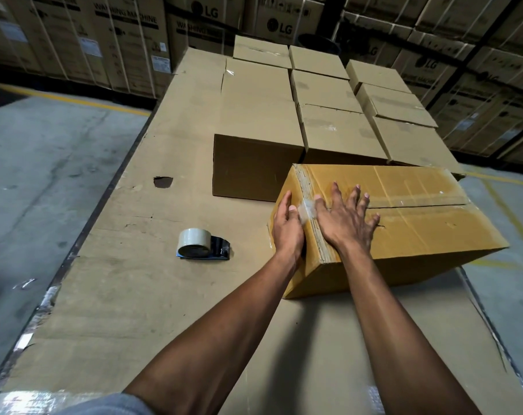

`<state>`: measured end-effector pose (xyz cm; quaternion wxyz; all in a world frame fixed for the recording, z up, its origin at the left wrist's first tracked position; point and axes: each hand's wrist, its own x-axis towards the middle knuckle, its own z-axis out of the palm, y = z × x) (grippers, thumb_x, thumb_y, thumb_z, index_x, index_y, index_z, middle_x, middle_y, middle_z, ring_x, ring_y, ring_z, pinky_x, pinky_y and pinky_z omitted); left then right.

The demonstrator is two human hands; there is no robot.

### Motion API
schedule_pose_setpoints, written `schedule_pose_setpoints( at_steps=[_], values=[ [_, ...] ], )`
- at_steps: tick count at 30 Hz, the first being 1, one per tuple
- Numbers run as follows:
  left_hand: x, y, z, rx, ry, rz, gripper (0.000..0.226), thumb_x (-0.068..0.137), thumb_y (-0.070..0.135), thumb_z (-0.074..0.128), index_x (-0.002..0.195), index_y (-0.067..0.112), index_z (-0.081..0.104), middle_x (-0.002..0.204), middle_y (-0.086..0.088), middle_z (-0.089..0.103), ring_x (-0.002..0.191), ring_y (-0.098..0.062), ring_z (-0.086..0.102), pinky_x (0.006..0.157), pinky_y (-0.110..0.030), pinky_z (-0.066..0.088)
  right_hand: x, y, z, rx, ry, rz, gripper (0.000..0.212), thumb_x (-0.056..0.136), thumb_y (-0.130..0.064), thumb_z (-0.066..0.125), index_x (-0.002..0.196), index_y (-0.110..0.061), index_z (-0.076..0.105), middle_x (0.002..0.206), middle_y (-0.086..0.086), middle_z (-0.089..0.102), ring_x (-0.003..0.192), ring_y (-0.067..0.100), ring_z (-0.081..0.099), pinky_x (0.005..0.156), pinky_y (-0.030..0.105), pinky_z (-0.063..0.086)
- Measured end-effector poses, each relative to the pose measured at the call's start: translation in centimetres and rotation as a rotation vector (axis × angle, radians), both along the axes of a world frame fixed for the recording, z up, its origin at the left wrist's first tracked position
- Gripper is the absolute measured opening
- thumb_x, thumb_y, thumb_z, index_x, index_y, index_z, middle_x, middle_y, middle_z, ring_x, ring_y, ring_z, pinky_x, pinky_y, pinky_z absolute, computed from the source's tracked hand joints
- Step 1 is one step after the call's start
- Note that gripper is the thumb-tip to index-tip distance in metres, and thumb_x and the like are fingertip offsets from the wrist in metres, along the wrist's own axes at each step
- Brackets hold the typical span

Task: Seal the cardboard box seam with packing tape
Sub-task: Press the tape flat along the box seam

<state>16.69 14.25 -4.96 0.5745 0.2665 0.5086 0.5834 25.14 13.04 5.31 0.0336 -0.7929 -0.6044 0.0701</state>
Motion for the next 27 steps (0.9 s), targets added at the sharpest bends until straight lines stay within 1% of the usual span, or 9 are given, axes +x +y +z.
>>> schedule_pose_setpoints(
  at_steps=[2, 4, 7, 10, 13, 18, 22, 25, 27],
  values=[
    [-0.5, -0.2, 0.2, -0.012, -0.045, -0.011, 0.041, 0.085, 0.090, 0.062, 0.124, 0.081, 0.060, 0.160, 0.009, 0.058, 0.143, -0.022, 0.061, 0.118, -0.055, 0.053, -0.2, -0.2, 0.1, 0.003, 0.003, 0.000, 0.095, 0.088, -0.092, 0.008, 0.168, -0.042, 0.000, 0.177, 0.011, -0.011, 0.164, 0.036, -0.012, 0.125, 0.068, -0.005],
    [-0.6, -0.3, 0.2, -0.020, -0.092, -0.006, 0.060, 0.073, 0.095, 0.071, 0.129, 0.078, 0.061, 0.159, 0.009, 0.060, 0.141, -0.022, 0.063, 0.116, -0.054, 0.055, -0.2, -0.3, 0.1, 0.005, -0.001, -0.001, 0.098, 0.086, -0.095, 0.008, 0.168, -0.043, 0.000, 0.178, 0.012, -0.010, 0.164, 0.036, -0.011, 0.125, 0.068, -0.004],
    [-0.5, -0.4, 0.6, 0.010, -0.143, -0.004, 0.051, 0.080, 0.081, 0.075, 0.129, 0.073, 0.066, 0.155, 0.007, 0.065, 0.138, -0.021, 0.067, 0.116, -0.052, 0.056, 0.0, 0.1, -0.2, 0.002, -0.003, 0.007, 0.086, 0.092, -0.087, 0.013, 0.167, -0.045, 0.000, 0.178, 0.011, -0.010, 0.163, 0.036, -0.012, 0.126, 0.069, -0.002],
    [-0.4, -0.3, 0.6, 0.021, -0.100, 0.013, 0.033, 0.095, 0.062, 0.063, 0.125, 0.076, 0.066, 0.157, 0.007, 0.063, 0.140, -0.022, 0.065, 0.119, -0.052, 0.054, 0.1, 0.4, -0.5, -0.006, -0.006, 0.014, 0.075, 0.099, -0.076, 0.015, 0.167, -0.047, -0.001, 0.178, 0.009, -0.011, 0.163, 0.036, -0.013, 0.126, 0.070, -0.002],
    [-0.5, -0.2, 0.0, 0.011, -0.069, -0.002, 0.037, 0.106, 0.047, 0.054, 0.126, 0.077, 0.064, 0.160, 0.008, 0.061, 0.143, -0.022, 0.061, 0.121, -0.054, 0.051, 0.2, 0.4, -0.5, -0.007, -0.003, 0.026, 0.071, 0.101, -0.072, 0.014, 0.166, -0.047, -0.002, 0.178, 0.009, -0.012, 0.163, 0.036, -0.015, 0.126, 0.072, -0.001],
    [-1.1, -1.4, 0.6, 0.010, -0.177, -0.089, 0.041, 0.086, 0.079, 0.073, 0.126, 0.077, 0.061, 0.160, 0.005, 0.062, 0.141, -0.024, 0.064, 0.119, -0.055, 0.053, 0.0, -0.3, 0.2, -0.012, 0.015, 0.047, 0.098, 0.084, -0.097, 0.009, 0.168, -0.045, 0.000, 0.178, 0.009, -0.012, 0.163, 0.038, -0.015, 0.123, 0.070, -0.005],
    [-1.1, -2.1, 0.7, -0.001, -0.143, -0.082, 0.034, 0.104, 0.053, 0.061, 0.131, 0.074, 0.062, 0.162, 0.004, 0.059, 0.144, -0.025, 0.061, 0.120, -0.055, 0.052, -0.2, -0.4, 0.3, -0.023, 0.007, 0.060, 0.081, 0.093, -0.088, 0.013, 0.165, -0.052, 0.001, 0.177, 0.007, -0.014, 0.162, 0.038, -0.018, 0.125, 0.070, -0.006],
    [-1.5, -1.9, -0.4, -0.031, -0.066, -0.079, 0.048, 0.115, 0.033, 0.051, 0.123, 0.079, 0.062, 0.167, 0.005, 0.052, 0.149, -0.025, 0.055, 0.123, -0.056, 0.048, -0.2, -0.1, 0.2, -0.029, 0.012, 0.077, 0.066, 0.103, -0.073, 0.015, 0.164, -0.055, 0.001, 0.177, 0.006, -0.015, 0.161, 0.038, -0.020, 0.125, 0.071, -0.005],
    [-1.7, -2.5, -0.3, -0.059, -0.036, -0.091, 0.041, 0.114, 0.039, 0.050, 0.131, 0.074, 0.062, 0.167, 0.004, 0.052, 0.149, -0.027, 0.054, 0.125, -0.058, 0.046, 0.0, -0.3, 0.3, -0.026, 0.018, 0.089, 0.061, 0.106, -0.067, 0.016, 0.164, -0.054, 0.002, 0.177, 0.007, -0.015, 0.161, 0.038, -0.021, 0.126, 0.071, -0.004]
  ],
)
